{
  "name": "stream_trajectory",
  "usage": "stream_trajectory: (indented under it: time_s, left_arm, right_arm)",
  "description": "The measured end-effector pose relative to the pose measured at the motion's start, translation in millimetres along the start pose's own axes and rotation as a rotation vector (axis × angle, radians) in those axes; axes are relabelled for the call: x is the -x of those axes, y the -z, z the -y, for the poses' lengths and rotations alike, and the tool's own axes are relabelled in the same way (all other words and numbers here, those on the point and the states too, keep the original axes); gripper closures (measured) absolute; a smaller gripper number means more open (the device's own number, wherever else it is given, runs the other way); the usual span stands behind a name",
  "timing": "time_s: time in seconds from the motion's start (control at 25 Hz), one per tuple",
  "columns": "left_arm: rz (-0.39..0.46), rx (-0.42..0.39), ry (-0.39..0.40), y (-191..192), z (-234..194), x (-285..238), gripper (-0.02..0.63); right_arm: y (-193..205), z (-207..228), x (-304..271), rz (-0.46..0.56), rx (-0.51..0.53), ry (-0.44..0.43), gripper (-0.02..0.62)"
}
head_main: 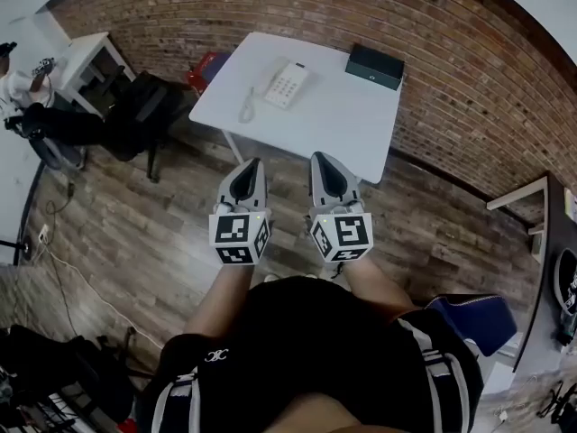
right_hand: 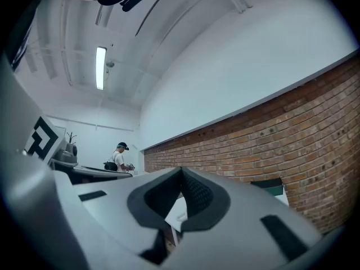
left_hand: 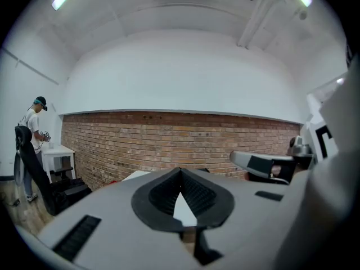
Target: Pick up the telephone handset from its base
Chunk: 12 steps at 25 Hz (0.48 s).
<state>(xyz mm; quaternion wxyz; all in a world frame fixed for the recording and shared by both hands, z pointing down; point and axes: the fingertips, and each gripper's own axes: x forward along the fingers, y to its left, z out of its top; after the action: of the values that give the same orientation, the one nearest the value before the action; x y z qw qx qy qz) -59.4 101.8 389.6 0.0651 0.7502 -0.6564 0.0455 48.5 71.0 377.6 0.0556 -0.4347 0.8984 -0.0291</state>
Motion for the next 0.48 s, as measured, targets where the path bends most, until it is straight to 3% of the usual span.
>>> stream_trajectory:
  time_s: [0.48]
  left_arm:
    - [-0.005, -0.019, -0.016, 12, 52, 2, 0.606]
  right_arm:
    - [1, 34, 37, 0.018, -0.038, -0.026, 0.597]
